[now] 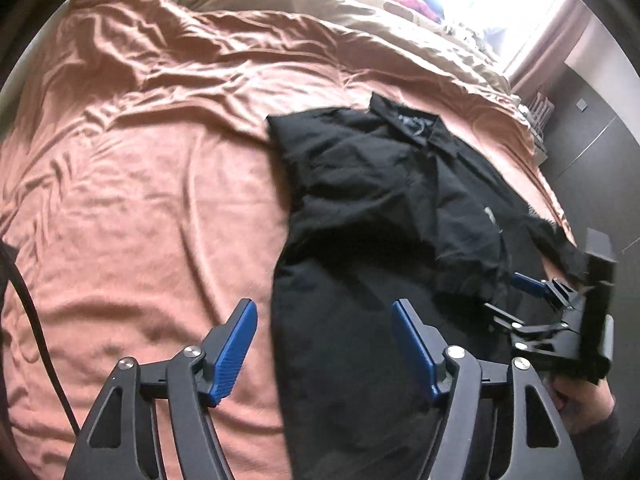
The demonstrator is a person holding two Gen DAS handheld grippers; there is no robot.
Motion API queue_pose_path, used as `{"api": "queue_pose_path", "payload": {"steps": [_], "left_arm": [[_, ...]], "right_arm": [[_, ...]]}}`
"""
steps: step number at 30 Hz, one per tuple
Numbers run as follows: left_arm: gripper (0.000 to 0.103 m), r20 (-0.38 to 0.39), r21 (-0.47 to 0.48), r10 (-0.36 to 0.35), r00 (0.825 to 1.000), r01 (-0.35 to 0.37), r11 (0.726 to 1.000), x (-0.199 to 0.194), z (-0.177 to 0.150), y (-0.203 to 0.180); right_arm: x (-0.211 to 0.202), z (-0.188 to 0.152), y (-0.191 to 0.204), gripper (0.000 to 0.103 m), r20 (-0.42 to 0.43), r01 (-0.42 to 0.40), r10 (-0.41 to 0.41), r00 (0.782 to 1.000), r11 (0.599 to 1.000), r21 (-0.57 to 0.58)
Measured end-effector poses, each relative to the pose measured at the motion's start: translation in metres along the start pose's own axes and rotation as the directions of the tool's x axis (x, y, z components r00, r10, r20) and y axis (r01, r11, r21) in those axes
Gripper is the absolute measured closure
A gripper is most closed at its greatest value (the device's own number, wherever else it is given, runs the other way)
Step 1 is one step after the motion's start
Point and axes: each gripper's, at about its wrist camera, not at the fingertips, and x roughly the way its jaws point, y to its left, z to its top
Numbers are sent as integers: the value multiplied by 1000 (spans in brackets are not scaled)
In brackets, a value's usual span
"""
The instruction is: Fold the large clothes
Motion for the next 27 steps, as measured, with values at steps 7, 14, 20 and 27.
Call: {"api": "queue_pose_path", "payload": {"steps": [7, 14, 20, 27], "left_arm": [[34, -20, -19, 5, 1000, -5, 1000, 13, -9, 11], [34, -7, -20, 24, 1000, -24, 1000, 26, 0, 6], [34, -13, -19, 40, 999, -40, 999, 42, 8, 0], [34, -15, -17, 69, 997, -70, 997, 54, 17, -6]], "right_arm": [[14, 8, -21, 79, -7, 1, -1, 1000, 999, 46], [-32, 19, -94, 81, 138, -25, -5, 990, 976, 216], [-43, 18, -143, 81, 183, 7, -70, 981, 947, 322], [-53, -11, -180, 59, 181, -11, -84, 980, 884, 466]]}}
